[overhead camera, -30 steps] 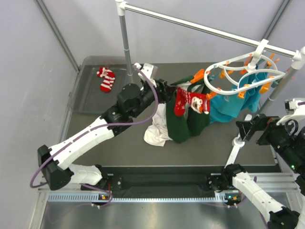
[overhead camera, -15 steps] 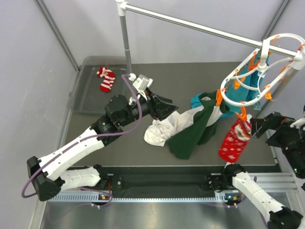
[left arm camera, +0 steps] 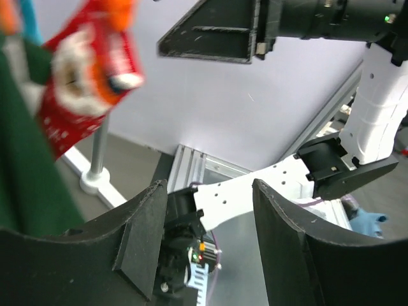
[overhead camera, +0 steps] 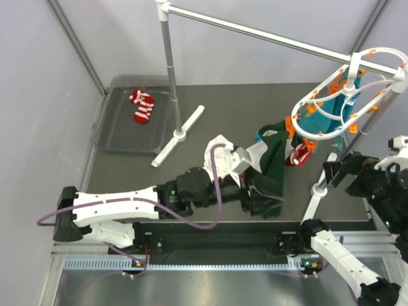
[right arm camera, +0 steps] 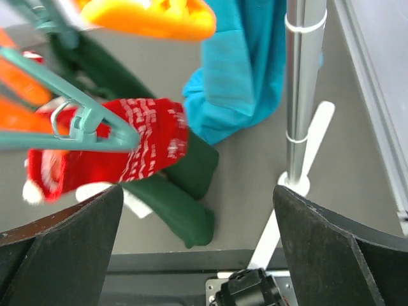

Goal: Clip the socks to the hanger
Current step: Adjust the hanger on the clothesline.

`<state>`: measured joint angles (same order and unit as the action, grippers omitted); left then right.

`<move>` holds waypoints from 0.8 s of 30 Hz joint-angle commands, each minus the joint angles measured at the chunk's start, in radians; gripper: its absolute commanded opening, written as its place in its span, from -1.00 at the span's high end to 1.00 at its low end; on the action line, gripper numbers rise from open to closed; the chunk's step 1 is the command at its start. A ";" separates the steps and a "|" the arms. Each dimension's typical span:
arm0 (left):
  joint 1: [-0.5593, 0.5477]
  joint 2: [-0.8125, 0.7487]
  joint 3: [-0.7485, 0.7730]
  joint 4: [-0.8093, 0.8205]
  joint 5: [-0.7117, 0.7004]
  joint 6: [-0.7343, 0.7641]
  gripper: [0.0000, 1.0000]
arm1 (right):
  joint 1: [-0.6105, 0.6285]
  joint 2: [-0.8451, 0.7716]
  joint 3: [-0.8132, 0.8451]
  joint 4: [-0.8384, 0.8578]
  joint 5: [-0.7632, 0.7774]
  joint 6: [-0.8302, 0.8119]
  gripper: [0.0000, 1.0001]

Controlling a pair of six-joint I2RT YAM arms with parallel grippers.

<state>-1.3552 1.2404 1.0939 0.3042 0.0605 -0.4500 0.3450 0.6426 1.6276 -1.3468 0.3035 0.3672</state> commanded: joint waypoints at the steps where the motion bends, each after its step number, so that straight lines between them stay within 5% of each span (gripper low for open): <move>1: -0.097 0.040 0.073 0.159 -0.192 0.171 -0.21 | 0.009 -0.075 0.009 0.076 -0.086 -0.036 -0.99; 9: -0.206 0.347 0.274 0.240 -0.333 0.382 -0.22 | 0.011 -0.041 0.113 0.104 -0.119 -0.091 -1.00; 16: -0.209 0.596 0.417 0.167 -0.667 0.485 -0.29 | 0.011 -0.032 0.126 0.110 -0.048 -0.090 -0.99; 24: -0.209 0.464 0.250 0.199 -0.461 0.376 -0.28 | 0.011 0.043 0.233 0.273 -0.053 -0.018 -1.00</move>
<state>-1.5604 1.8294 1.3876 0.4267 -0.4717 -0.0261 0.3450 0.6346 1.7889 -1.2148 0.2344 0.3092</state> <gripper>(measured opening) 0.638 0.996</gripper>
